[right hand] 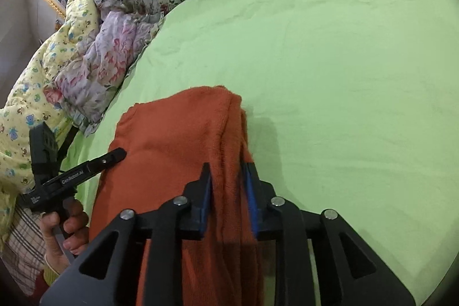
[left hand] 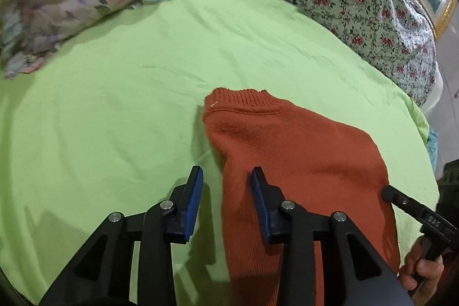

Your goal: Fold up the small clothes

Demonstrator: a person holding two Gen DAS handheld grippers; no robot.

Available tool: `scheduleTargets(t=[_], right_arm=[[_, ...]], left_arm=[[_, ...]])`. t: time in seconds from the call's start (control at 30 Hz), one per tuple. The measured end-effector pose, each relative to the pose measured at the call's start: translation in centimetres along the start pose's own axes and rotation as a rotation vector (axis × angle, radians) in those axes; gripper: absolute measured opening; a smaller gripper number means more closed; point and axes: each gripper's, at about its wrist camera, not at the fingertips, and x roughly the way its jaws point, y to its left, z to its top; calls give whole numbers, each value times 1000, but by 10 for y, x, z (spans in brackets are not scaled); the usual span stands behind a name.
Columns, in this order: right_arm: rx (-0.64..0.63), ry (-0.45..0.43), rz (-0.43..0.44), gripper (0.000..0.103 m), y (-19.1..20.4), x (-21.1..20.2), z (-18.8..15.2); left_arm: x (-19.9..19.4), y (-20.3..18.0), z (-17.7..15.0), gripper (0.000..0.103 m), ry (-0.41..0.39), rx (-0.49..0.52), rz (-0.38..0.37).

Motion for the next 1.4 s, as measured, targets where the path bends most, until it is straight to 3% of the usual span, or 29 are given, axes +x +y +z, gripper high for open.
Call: scheduleTargets(t=[0.13, 0.4, 0.63, 1.0, 1.07, 1.23, 1.4], right_arm=[[-26, -40, 15, 24, 13, -28, -10], [-70, -45, 39, 24, 31, -69, -56], [-94, -22, 46, 26, 37, -87, -95], [-179, -41, 12, 49, 46, -118, -142], [-195, -47, -4, 55, 49, -122, -151], [-244, -57, -19, 60, 55, -129, -172], [-254, -53, -24, 76, 58, -131, -186]], left_arm=[[-29, -11, -20, 34, -30, 32, 42], [-76, -18, -88, 35, -24, 42, 16], [-112, -31, -142, 51, -54, 61, 11], [-133, -31, -194, 67, -43, 85, 57], [-139, -27, -202, 76, -48, 75, 77], [-148, -12, -210, 79, -48, 51, 93], [-156, -3, -217, 79, -51, 45, 119]])
